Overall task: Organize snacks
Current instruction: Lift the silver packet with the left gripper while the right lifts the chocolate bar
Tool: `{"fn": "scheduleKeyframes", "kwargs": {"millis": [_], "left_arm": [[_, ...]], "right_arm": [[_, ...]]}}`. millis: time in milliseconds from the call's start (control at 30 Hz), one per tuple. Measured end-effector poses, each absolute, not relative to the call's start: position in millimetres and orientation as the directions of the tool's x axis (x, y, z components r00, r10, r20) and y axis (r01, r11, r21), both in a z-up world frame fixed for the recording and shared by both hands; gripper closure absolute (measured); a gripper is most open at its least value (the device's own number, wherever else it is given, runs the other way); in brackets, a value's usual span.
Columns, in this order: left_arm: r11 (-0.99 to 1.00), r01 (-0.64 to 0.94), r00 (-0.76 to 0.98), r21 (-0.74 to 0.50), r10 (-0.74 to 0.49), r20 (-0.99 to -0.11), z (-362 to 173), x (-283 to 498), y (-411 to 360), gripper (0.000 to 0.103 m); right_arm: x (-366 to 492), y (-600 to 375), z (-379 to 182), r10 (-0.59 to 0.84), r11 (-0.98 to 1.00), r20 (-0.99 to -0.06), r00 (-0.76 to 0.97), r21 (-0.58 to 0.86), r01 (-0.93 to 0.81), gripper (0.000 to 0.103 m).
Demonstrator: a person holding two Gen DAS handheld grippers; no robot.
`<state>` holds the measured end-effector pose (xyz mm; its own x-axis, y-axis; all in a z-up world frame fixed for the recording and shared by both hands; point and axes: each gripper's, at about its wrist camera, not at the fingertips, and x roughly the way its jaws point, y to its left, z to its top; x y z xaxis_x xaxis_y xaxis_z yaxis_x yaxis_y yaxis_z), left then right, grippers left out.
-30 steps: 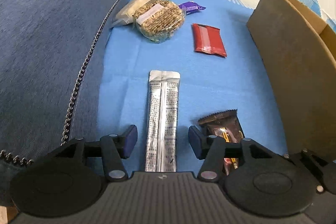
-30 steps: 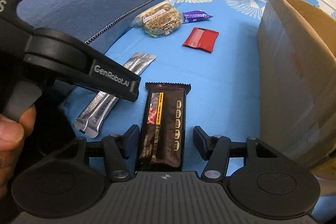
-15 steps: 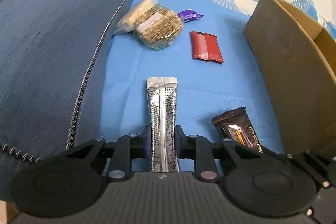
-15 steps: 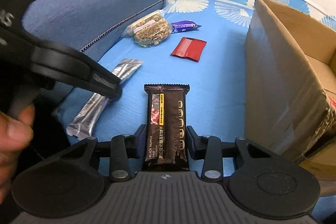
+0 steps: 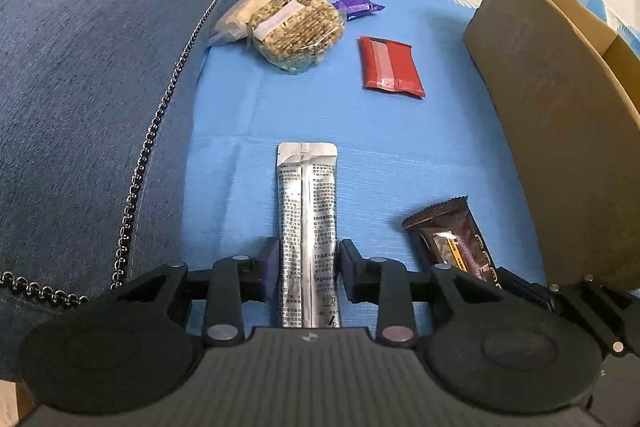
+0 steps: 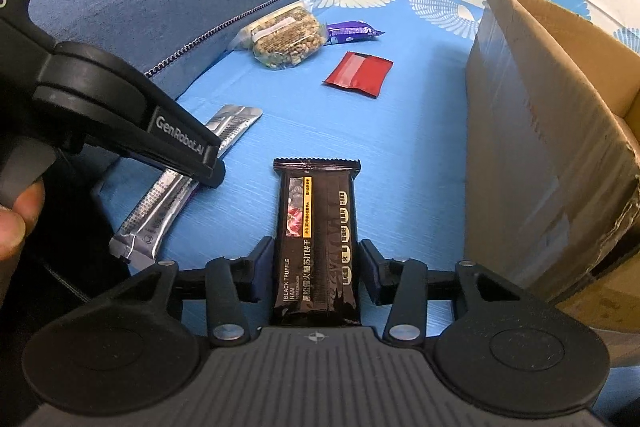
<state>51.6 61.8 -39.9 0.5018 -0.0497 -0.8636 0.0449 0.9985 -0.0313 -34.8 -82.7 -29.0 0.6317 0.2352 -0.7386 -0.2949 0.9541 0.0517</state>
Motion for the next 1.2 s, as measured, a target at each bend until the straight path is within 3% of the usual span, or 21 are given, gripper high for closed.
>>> {"fn": "scheduleKeyframes", "kwargs": {"millis": [233,567,1200], "left_arm": [[0.998,0.052,0.504,-0.035,-0.057,-0.862,-40,52,61,0.070],[0.995,0.035,0.527,-0.094,-0.098,-0.844,-35,47,68,0.079],[0.978,0.033,0.590,-0.206,-0.185,-0.786,-22,39,82,0.080]], "right_arm": [[-37,-82,-29,0.237,0.951,-0.727,0.645,0.036,-0.309,0.062],[-46,-84,-25,0.230,0.950,-0.696,0.680,0.011,-0.311,0.062],[-65,-87,4,0.254,0.945,-0.619,0.743,-0.004,-0.327,0.062]]}}
